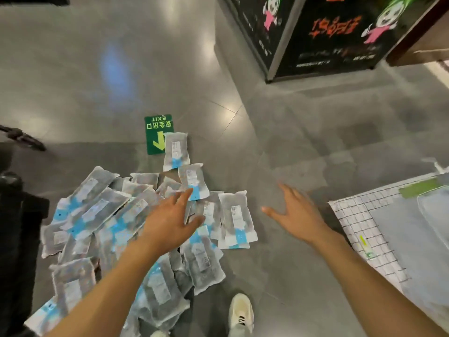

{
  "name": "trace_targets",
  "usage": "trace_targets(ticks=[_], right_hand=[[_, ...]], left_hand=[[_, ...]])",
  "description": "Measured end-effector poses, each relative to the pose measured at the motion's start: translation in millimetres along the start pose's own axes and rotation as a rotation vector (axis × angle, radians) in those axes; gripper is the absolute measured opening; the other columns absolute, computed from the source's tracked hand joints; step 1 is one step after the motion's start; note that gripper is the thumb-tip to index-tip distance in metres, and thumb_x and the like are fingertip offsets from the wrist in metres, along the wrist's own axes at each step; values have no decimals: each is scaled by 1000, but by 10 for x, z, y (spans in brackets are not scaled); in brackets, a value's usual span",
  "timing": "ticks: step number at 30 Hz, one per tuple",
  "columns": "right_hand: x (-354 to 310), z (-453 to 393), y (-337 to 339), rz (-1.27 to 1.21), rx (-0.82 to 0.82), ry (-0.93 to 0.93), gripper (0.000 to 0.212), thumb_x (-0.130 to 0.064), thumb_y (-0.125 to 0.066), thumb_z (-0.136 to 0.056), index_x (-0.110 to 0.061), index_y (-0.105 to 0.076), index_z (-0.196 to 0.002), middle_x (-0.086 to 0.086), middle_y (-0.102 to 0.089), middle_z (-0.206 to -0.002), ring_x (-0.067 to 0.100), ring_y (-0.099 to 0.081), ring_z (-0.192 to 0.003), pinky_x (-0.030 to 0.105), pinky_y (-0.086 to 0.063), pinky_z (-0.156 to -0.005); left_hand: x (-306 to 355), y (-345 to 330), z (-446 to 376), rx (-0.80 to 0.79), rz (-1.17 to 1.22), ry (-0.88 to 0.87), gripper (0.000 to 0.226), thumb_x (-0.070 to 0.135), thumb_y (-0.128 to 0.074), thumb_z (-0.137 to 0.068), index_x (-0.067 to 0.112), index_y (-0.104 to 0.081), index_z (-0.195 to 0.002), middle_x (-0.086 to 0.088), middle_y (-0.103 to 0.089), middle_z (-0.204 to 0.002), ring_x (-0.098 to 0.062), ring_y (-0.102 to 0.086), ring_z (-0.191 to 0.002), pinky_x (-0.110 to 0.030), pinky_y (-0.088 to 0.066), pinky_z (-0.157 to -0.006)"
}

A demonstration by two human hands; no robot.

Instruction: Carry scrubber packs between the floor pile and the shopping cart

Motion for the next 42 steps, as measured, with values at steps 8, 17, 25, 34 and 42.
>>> trace_targets(ticks=[8, 17, 25, 34, 42], right_hand=[[855, -1774, -2728, -36, 29, -19, 90, -69, -59, -90, -30, -19, -161, -1, -32, -164, 25, -35, -149, 42, -35, -113], [1537, -2830, -4048, -15, 108, 28, 94, -75, -59, -84, -32, -23, -159, -2, -35, -163, 25, -35, -149, 50, -39, -111], [1735, -2824, -4134, -251, 122, -135, 98, -70, -68, -82, -25, -27, -159, 3, -38, -161, 26, -38, -147, 53, -38, -114], [1894, -3088, -4569, -987, -157, -289, 87, -50, -98, -57, -12, -65, -128, 8, -78, -113, 30, -76, -103, 52, -58, -96], [1741, -3061, -4610, -1059, -368, -234, 39, -22, -78, -87, -12, -70, -124, 11, -77, -115, 33, -72, -111, 50, -57, -99]], left_hand=[[-1004, -2659, -1657, 8, 14, -31, 84, 63, -53, -95, 24, -21, -162, -6, -35, -163, -32, -44, -143, -47, -43, -111], [-1513, -3982, -2589, 35, -24, -69, 84, 61, -56, -95, 22, -23, -161, -13, -43, -155, -35, -47, -138, -50, -45, -107], [-1555, -3975, -2466, 51, 64, -91, 83, 61, -56, -95, 25, -23, -161, -11, -44, -154, -33, -46, -139, -52, -46, -108], [-1636, -4025, -2614, 64, 147, -64, 79, 54, -62, -95, 19, -30, -159, -16, -45, -155, -34, -45, -141, -48, -40, -112], [-1654, -4189, -2642, 43, 210, -59, 78, 51, -63, -95, 18, -31, -158, -13, -47, -153, -32, -48, -138, -45, -41, -111]])
Point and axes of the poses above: each hand's wrist, its own z-axis away from the middle knuckle, its own y-axis out of the back of the hand, x = y × z, the point moved 6 cm from there along -z, towards the middle knuckle
